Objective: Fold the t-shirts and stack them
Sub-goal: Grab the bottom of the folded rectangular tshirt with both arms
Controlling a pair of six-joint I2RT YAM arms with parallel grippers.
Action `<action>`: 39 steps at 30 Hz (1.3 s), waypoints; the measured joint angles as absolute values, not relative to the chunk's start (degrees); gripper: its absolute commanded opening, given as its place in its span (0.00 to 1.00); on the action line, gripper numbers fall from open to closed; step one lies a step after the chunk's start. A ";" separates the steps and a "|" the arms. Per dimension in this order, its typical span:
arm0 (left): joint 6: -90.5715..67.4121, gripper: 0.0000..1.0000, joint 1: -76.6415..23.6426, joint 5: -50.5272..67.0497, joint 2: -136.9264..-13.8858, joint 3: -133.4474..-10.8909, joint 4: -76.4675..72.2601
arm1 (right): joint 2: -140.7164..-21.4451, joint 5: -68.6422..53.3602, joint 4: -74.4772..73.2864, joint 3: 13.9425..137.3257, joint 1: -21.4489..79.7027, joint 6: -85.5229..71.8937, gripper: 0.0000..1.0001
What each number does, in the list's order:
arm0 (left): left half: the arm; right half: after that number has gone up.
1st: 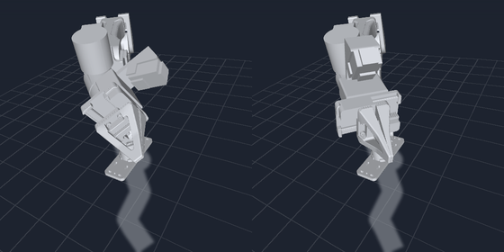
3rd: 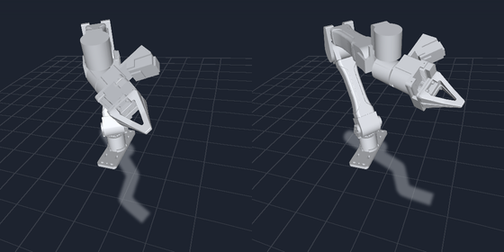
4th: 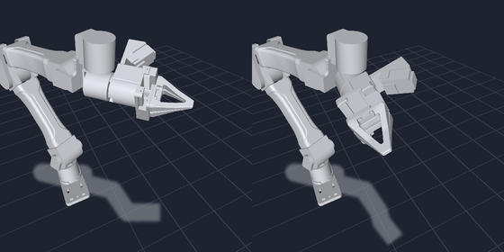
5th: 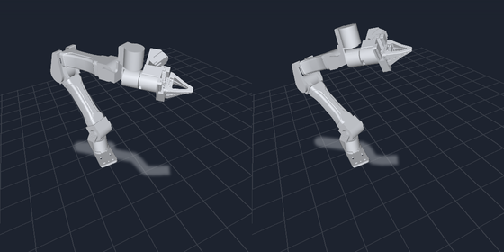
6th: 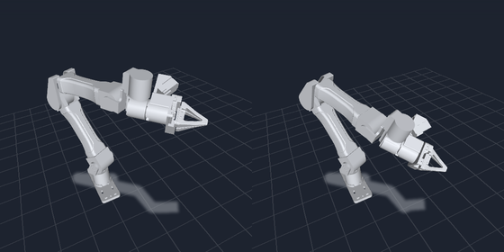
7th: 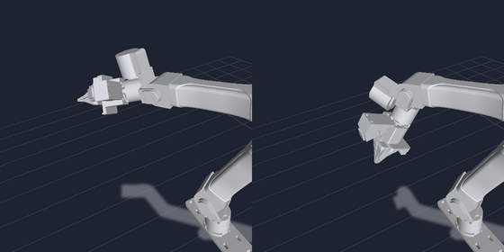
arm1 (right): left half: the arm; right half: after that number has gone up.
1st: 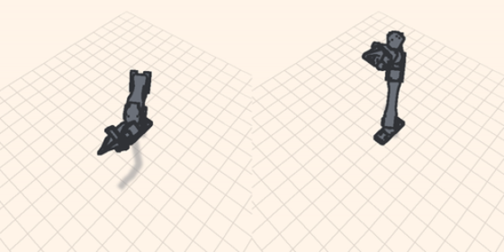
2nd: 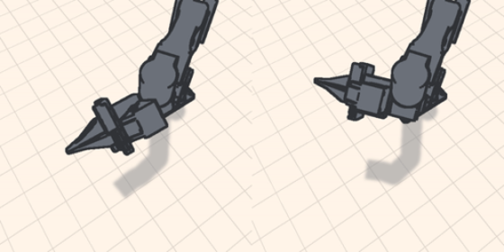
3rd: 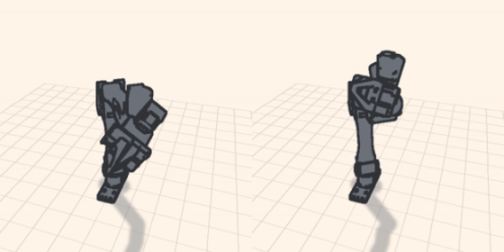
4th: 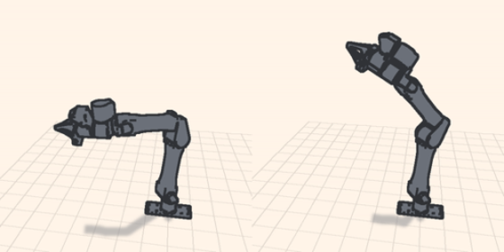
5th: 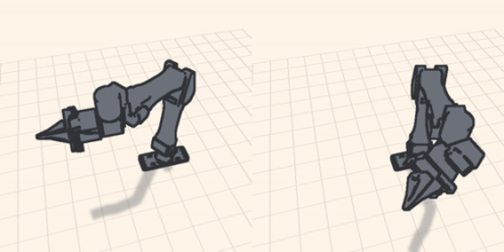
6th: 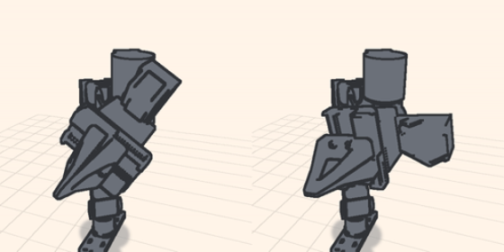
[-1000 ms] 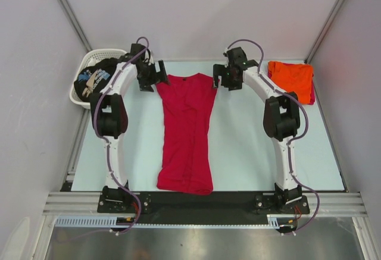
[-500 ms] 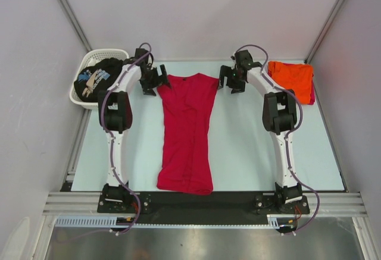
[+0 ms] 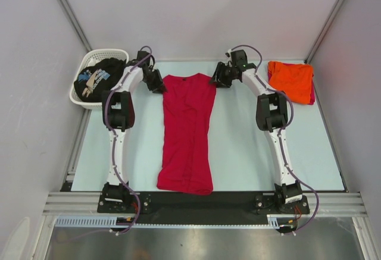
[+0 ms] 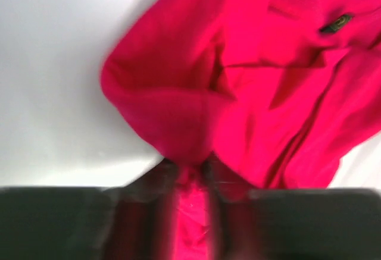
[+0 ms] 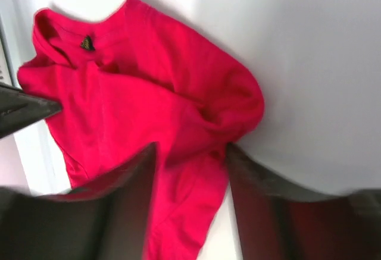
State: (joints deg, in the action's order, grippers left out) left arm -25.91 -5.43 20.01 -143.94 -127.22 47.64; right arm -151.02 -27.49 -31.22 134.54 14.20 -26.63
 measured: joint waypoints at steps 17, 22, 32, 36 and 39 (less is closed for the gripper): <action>-28.08 0.00 -5.06 23.29 -146.39 -129.58 46.13 | -153.99 -29.85 -28.88 135.44 15.57 -31.29 0.00; -30.22 0.00 -5.06 23.81 -148.49 -134.34 43.31 | -153.10 -25.30 -26.24 134.28 16.19 -30.89 0.00; -34.83 0.99 -4.54 24.67 -150.17 -137.16 36.62 | -155.37 -18.15 -23.22 139.59 16.27 -30.41 0.57; -36.01 1.00 -3.42 28.34 -151.22 -137.16 36.05 | -154.93 -16.16 -21.61 139.94 16.12 -28.18 0.99; -35.00 1.00 -3.03 28.32 -148.66 -132.79 34.92 | -153.88 -14.52 -23.07 139.90 16.10 -26.28 1.00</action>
